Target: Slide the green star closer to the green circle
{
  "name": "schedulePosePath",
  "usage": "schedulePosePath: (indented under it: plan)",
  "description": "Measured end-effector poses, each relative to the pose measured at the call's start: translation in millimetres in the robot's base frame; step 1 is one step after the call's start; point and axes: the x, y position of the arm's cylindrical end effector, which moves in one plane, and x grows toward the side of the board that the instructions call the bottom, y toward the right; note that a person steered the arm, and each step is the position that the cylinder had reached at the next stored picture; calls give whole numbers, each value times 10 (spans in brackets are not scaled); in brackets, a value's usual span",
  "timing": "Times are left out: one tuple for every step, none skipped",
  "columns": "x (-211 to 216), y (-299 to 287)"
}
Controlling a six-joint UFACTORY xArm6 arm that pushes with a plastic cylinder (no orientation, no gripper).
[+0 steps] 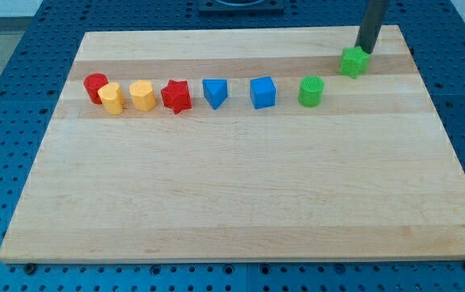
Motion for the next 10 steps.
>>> schedulePosePath:
  plan:
    - [162, -88]
    - [366, -233]
    - [491, -407]
    - [477, -415]
    - [341, -425]
    - [271, -636]
    - [271, -773]
    - [271, -773]
    - [488, -773]
    - [704, -773]
